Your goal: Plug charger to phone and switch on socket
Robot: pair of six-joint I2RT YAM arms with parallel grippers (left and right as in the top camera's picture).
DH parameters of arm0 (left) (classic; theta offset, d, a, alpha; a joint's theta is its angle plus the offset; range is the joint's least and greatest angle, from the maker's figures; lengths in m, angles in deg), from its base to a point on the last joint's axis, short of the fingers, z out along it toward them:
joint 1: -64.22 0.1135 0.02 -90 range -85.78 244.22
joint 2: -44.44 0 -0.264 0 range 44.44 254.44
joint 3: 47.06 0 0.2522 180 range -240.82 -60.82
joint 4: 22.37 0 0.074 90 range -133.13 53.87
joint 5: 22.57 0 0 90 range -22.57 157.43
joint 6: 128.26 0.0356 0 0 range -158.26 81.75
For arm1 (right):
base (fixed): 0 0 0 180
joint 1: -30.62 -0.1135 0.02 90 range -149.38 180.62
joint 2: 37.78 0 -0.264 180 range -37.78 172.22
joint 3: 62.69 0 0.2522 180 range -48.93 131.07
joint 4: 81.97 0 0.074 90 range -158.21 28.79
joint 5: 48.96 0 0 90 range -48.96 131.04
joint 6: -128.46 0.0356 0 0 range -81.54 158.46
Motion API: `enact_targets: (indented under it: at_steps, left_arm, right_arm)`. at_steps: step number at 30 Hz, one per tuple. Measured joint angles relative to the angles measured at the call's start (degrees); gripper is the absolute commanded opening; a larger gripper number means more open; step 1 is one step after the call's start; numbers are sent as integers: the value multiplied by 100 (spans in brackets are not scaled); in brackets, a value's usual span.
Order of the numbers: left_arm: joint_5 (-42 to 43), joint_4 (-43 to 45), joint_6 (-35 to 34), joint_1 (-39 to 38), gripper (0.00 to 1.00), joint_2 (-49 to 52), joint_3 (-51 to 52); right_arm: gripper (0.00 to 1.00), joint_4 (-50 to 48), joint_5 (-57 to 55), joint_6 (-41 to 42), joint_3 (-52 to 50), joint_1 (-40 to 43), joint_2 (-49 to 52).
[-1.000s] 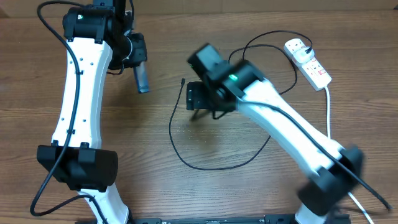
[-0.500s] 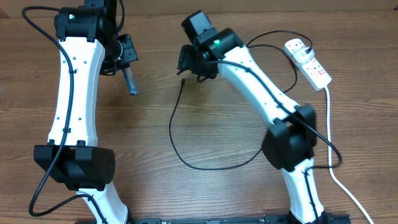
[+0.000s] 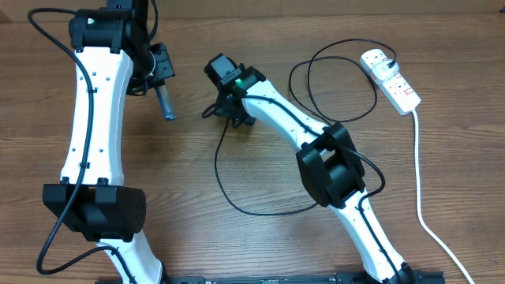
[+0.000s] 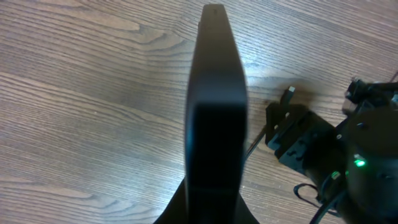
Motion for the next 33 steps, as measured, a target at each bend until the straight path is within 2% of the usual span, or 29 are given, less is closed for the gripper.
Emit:
enact_targets:
  at_steps: [3, 12, 20, 23, 29, 33]
  left_arm:
    - [0, 37, 0, 0, 4, 0, 0]
    - [0, 42, 0, 0, 4, 0, 0]
    - [7, 46, 0, 0, 4, 0, 0]
    - [22, 59, 0, 0, 4, 0, 0]
    - [50, 63, 2, 0, 4, 0, 0]
    - [50, 63, 4, 0, 4, 0, 0]
  right_arm:
    - [58, 155, -203, 17, 0, -7, 0]
    - [58, 546, -732, 15, 0, -2, 22]
    - [57, 942, -671, 90, 13, 13, 24]
    - [46, 837, -557, 83, 13, 39, 24]
    - [42, 442, -483, 61, 13, 57, 26]
    - [36, 393, -490, 55, 13, 61, 46]
